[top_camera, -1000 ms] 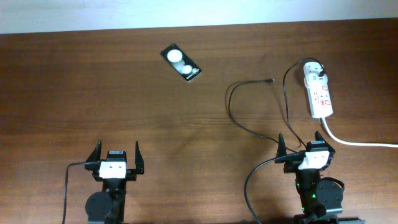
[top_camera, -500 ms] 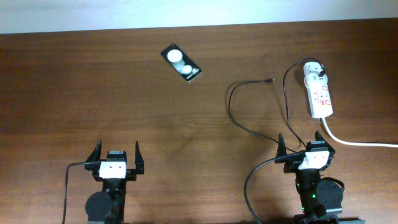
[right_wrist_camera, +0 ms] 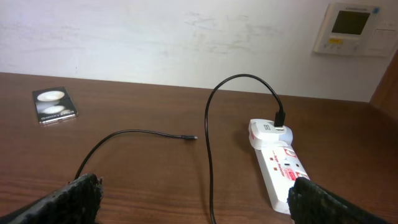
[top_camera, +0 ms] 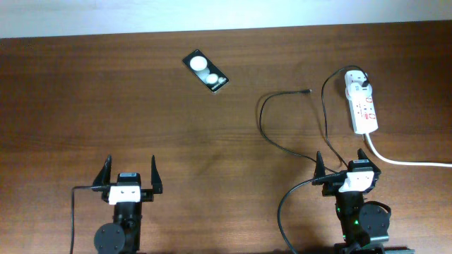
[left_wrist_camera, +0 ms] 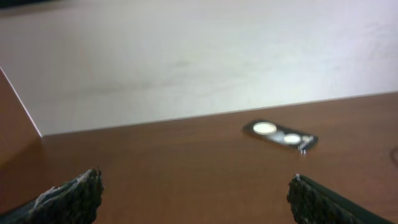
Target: Plug charger to phone and switch on socket
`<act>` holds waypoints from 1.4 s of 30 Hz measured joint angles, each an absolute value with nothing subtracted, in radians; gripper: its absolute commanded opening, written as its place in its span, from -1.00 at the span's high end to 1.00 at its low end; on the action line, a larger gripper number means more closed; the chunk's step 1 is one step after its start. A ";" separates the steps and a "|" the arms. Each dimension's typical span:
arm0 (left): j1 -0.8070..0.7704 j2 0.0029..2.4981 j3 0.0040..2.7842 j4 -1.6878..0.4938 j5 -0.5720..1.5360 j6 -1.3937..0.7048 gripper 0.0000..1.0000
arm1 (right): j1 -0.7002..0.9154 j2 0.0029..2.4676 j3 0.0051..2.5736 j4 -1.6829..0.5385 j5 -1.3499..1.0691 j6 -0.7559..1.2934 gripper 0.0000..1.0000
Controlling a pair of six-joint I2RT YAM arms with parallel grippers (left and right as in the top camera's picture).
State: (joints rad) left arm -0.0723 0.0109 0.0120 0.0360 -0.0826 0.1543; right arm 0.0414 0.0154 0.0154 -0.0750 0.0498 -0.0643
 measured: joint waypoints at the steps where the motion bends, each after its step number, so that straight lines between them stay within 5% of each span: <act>1: -0.072 0.011 0.012 0.057 -0.079 0.154 -0.98 | 0.041 0.015 0.015 -0.075 0.050 -0.065 -0.97; 27: -0.072 0.038 0.012 0.065 -0.003 0.025 -0.98 | 0.041 0.015 0.015 -0.075 0.050 -0.064 -0.97; 42: -0.072 0.528 0.271 0.072 0.027 0.017 -0.98 | 0.041 0.014 0.015 -0.075 0.046 -0.065 -0.97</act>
State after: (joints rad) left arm -0.0723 0.5278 0.2710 0.0719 0.0273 0.0174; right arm 0.0414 0.0139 0.0147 -0.0746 0.0460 -0.0647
